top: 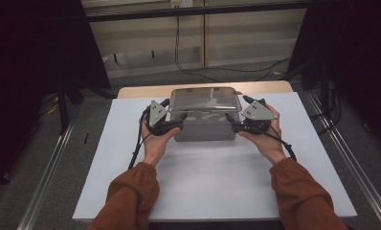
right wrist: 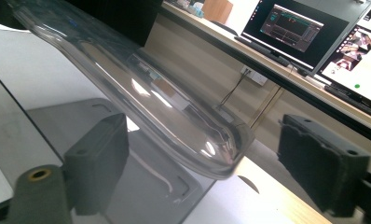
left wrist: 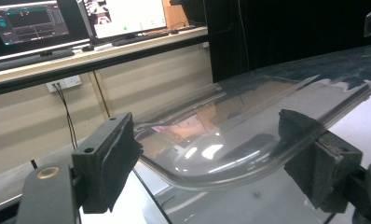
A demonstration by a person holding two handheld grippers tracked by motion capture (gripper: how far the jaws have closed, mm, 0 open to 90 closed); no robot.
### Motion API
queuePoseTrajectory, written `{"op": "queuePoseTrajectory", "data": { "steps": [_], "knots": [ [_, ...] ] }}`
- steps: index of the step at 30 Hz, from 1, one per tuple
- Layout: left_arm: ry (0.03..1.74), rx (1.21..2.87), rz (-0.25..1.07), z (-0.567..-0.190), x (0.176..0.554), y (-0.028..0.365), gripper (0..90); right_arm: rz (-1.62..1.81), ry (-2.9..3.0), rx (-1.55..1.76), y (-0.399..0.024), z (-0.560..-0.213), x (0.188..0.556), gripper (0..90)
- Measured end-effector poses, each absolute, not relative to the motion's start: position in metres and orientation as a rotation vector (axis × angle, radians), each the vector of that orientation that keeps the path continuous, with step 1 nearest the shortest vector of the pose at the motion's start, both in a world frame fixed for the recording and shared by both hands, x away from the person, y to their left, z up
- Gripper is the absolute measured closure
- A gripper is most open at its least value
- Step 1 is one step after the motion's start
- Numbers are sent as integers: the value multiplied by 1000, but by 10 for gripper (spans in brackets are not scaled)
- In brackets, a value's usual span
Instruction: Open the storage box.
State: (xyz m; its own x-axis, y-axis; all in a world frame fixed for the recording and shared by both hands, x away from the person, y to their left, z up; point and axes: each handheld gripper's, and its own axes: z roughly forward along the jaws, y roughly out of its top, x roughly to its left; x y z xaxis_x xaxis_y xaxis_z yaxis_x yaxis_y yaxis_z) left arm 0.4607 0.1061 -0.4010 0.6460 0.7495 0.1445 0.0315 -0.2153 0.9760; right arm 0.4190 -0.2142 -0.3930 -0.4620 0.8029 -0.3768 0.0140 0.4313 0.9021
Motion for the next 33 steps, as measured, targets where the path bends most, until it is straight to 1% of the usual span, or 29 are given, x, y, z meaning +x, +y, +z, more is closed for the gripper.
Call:
{"op": "queuePoseTrajectory", "data": {
  "steps": [7, 9, 14, 19, 23, 27, 33],
  "knots": [
    [645, 1669, 751, -401, 464, 106, 203, 1158, 1795, 707, -216, -392, 424, 305],
    [651, 1654, 744, -400, 466, 107, 206, 1166, 1793, 710, -216, -390, 426, 318],
    [641, 1644, 757, -393, 468, 109, 216, 1201, 1784, 708, -214, -386, 430, 385],
    [635, 1635, 754, -388, 472, 108, 226, 1236, 1749, 718, -215, -382, 432, 404],
    [644, 1632, 767, -387, 476, 109, 236, 1268, 1734, 736, -218, -382, 434, 438],
    [662, 1631, 752, -390, 479, 112, 236, 1279, 1735, 738, -217, -384, 435, 471],
    [644, 1621, 729, -390, 483, 111, 288, 1295, 1744, 745, -218, -382, 439, 492]
  ]
}}
